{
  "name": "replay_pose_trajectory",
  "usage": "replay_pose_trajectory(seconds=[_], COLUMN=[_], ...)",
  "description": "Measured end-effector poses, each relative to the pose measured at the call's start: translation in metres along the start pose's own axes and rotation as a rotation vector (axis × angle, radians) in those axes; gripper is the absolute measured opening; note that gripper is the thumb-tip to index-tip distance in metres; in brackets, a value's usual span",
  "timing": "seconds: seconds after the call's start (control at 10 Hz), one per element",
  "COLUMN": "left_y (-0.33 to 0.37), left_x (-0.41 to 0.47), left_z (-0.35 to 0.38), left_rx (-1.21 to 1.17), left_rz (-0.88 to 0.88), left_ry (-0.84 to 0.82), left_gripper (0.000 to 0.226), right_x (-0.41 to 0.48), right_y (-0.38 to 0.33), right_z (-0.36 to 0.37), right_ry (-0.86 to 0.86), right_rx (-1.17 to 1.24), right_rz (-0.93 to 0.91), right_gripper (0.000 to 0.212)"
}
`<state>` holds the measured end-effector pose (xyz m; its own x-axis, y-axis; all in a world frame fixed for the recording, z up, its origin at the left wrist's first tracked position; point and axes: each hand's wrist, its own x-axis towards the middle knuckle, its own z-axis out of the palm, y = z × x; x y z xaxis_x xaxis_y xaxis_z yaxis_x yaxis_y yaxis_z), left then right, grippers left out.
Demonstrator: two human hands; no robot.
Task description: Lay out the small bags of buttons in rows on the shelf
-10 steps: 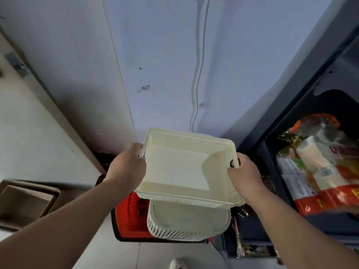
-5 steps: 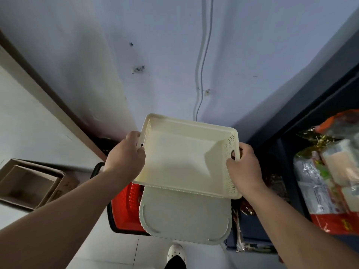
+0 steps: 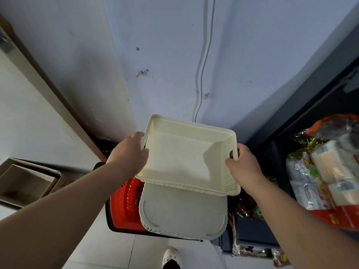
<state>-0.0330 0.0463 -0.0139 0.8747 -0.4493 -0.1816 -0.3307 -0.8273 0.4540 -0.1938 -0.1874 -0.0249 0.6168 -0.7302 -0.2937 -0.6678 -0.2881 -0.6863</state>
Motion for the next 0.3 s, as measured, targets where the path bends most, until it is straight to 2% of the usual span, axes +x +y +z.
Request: replay_pose_trajectory(seconds=[0.1, 0.3], left_y=[0.004, 0.017], left_x=[-0.012, -0.046], left_z=[-0.007, -0.043], left_rx=[0.051, 0.121], left_rz=[0.033, 0.138], left_ry=[0.027, 0.128], left_gripper=[0.031, 0.053], right_x=[-0.006, -0.044], right_y=[-0.006, -0.027], right_z=[-0.006, -0.025], right_ry=[0.035, 0.099], right_rx=[-0.127, -0.450], right_rz=[-0.054, -0.276], right_gripper=[0.017, 0.049])
